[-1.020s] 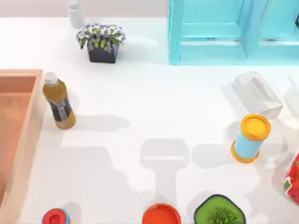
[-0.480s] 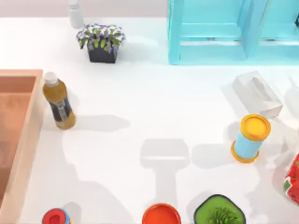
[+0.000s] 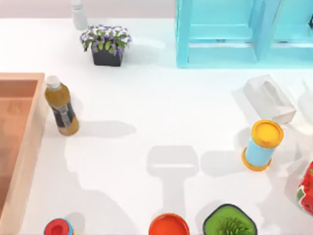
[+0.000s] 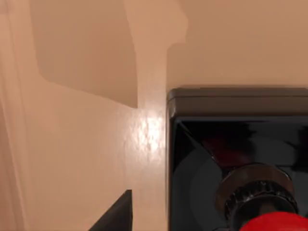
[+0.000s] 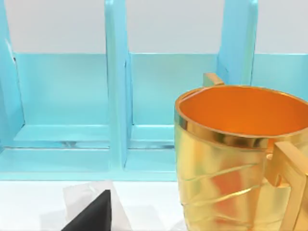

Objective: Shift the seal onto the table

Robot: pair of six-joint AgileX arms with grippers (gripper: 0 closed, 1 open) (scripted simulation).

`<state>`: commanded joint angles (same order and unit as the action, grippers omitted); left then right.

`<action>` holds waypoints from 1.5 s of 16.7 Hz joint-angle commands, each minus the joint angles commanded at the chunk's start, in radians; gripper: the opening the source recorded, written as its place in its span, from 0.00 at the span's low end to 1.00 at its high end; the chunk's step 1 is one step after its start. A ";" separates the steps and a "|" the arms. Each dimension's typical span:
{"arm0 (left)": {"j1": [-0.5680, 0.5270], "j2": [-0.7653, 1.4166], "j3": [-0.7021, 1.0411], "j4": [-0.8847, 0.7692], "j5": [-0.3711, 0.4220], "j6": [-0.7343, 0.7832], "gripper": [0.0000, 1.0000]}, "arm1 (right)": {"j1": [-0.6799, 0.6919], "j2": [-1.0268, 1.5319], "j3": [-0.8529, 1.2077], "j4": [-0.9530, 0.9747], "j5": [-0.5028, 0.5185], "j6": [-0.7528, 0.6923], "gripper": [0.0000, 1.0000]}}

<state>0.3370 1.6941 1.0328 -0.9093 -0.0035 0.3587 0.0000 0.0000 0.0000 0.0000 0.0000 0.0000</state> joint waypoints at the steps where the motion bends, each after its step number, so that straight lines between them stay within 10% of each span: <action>1: 0.000 0.000 0.000 0.000 0.000 0.000 0.62 | 0.000 0.000 0.000 0.000 0.000 0.000 1.00; 9: 0.000 0.000 0.000 0.000 0.000 0.000 0.02 | 0.000 0.000 0.000 0.000 0.000 0.000 1.00; 20: -0.017 -0.002 0.016 -0.015 0.000 -0.014 0.00 | 0.000 0.000 0.000 0.000 0.000 0.000 1.00; 25: -0.212 -0.029 0.200 -0.237 0.000 -0.205 0.00 | 0.000 0.000 0.000 0.000 0.000 0.000 1.00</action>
<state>0.1255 1.6650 1.2328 -1.1465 -0.0037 0.1538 0.0000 0.0000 0.0000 0.0000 0.0000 0.0000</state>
